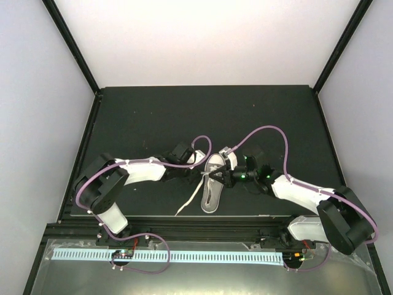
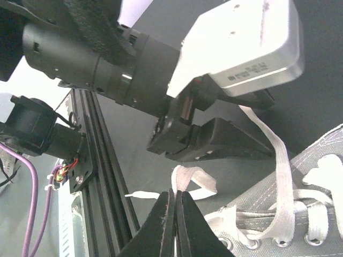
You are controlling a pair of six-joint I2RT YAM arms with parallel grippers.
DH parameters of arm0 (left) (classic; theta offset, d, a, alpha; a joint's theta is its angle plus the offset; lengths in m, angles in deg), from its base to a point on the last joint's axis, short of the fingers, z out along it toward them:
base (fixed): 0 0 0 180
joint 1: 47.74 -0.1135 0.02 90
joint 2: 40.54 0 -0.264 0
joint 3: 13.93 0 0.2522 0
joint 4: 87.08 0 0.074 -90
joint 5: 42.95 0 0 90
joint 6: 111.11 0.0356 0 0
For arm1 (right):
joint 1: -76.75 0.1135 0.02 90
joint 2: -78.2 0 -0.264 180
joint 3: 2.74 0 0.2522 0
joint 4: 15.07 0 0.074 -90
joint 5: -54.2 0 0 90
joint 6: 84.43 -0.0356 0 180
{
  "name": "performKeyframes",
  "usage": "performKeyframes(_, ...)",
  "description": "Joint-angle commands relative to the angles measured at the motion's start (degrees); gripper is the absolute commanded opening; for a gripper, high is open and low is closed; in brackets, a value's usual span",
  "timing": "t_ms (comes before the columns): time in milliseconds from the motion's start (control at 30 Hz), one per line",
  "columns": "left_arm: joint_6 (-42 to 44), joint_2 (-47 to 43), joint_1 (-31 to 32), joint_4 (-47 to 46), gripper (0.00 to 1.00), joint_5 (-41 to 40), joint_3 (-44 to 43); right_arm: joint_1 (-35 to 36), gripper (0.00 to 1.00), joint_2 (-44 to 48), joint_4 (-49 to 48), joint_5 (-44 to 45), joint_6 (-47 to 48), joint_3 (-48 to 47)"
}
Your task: Tie the shoes
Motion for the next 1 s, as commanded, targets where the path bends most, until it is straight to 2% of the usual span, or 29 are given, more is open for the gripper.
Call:
performKeyframes(0,1.7,2.9,-0.1,2.9,0.55,-0.9,-3.1,0.2,0.02,-0.4,-2.3,-1.2,0.0,-0.2)
performKeyframes(167,1.3,4.1,-0.1,2.8,0.43,-3.2,-3.2,0.2,0.02,-0.6,-2.3,-1.2,0.0,-0.3)
performKeyframes(300,0.1,3.6,-0.1,2.1,0.14,-5.2,-2.1,0.3,0.02,-0.7,-2.4,-1.2,0.0,-0.3)
performKeyframes(367,-1.3,2.4,-0.1,1.3,0.02,-6.1,-1.3,0.3,0.02,-0.7,-2.5,-1.1,-0.1,-0.4)
performKeyframes(633,-14.1,-14.5,-0.1,2.9,0.02,-7.1,4.8,0.3,0.02,0.0,-0.6,1.8,-0.2,-0.9)
performKeyframes(733,-19.5,-20.0,0.0,6.1,0.02,-2.1,7.3,0.3,0.02,0.0,0.4,2.4,0.1,-1.3)
performKeyframes(867,-27.0,-25.3,1.8,16.6,0.02,1.3,7.6,0.3,0.02,0.3,1.1,2.8,0.1,-1.9)
performKeyframes(967,-32.9,-29.1,5.6,15.2,0.02,12.9,8.3,0.3,0.02,0.6,1.1,3.1,-0.1,-2.2)
